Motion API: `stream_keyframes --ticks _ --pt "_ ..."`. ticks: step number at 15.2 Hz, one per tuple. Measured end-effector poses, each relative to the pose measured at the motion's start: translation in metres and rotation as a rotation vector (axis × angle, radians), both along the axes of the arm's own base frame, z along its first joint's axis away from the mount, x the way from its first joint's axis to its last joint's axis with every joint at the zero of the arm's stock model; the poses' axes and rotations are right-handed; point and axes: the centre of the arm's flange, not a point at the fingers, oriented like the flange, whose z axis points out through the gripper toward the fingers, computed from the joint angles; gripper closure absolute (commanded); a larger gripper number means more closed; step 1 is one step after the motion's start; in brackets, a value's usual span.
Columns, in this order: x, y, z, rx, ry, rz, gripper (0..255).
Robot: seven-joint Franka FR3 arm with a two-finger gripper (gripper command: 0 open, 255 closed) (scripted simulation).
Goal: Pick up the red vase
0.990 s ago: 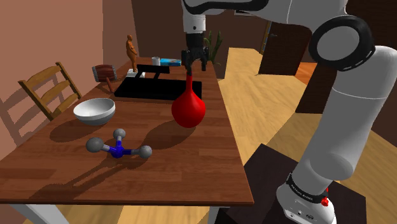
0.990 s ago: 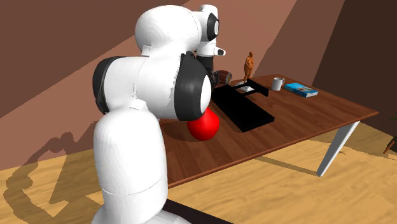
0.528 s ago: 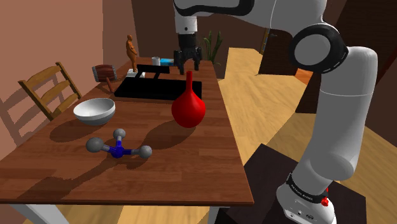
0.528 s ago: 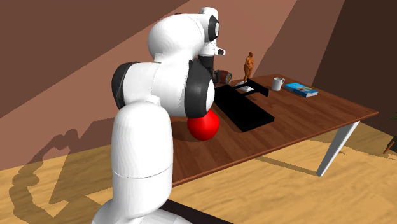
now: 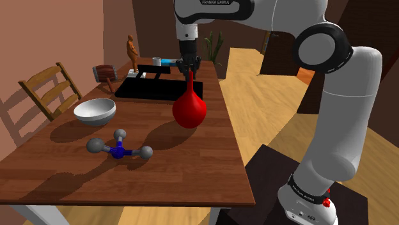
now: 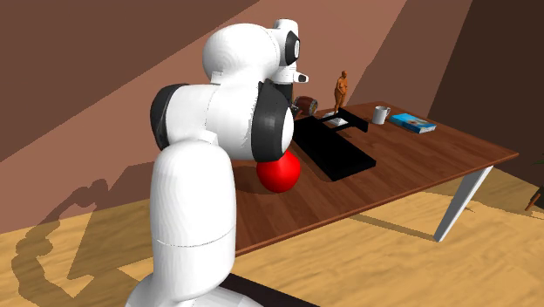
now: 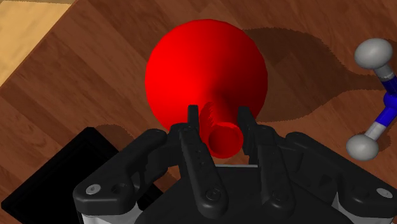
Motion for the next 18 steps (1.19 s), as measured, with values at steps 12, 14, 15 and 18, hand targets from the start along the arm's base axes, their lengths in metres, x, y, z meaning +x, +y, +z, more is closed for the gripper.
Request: stream_keyframes --ticks 12,14,15,18 --pt "0.001 0.0 0.019 0.0 0.002 0.0 255" --pt "0.0 -0.001 0.03 0.0 0.002 0.0 255" --pt "0.0 0.0 0.035 0.0 0.002 0.0 255" --pt "0.001 0.0 0.052 0.0 0.002 0.0 255"
